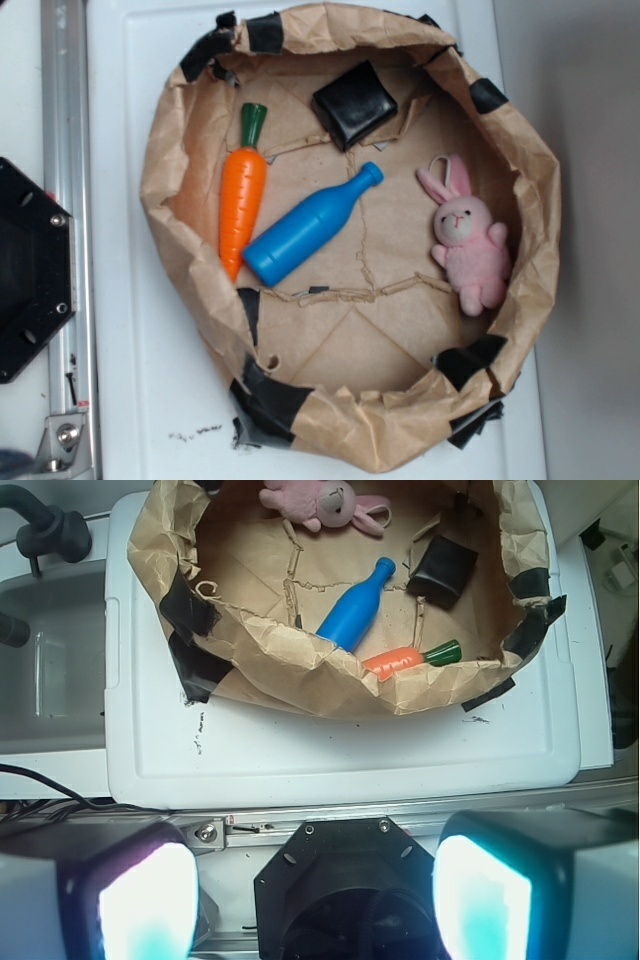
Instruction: Grab the blue bottle.
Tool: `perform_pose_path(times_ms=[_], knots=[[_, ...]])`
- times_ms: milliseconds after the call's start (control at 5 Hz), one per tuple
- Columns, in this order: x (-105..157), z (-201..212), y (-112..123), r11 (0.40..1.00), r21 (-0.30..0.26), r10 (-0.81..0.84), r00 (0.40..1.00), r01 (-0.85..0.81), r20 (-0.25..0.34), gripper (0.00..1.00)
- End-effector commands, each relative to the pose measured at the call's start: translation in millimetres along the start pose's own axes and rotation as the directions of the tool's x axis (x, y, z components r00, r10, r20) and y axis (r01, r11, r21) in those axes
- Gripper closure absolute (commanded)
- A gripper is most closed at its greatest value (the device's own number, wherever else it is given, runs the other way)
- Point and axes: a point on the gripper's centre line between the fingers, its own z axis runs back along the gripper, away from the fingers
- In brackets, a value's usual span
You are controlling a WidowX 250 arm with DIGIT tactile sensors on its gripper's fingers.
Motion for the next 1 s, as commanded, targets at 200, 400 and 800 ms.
perform_pose_path(times_ms=[200,400,800], knots=[[47,-53,42,0.973,0.229,0.021,0.995,-0.042,0.094,0.0],[81,-112,59,0.959,0.138,0.244,0.969,-0.247,0.038,0.0],[174,-169,59,0.932,0.018,0.361,0.932,-0.361,0.024,0.0]])
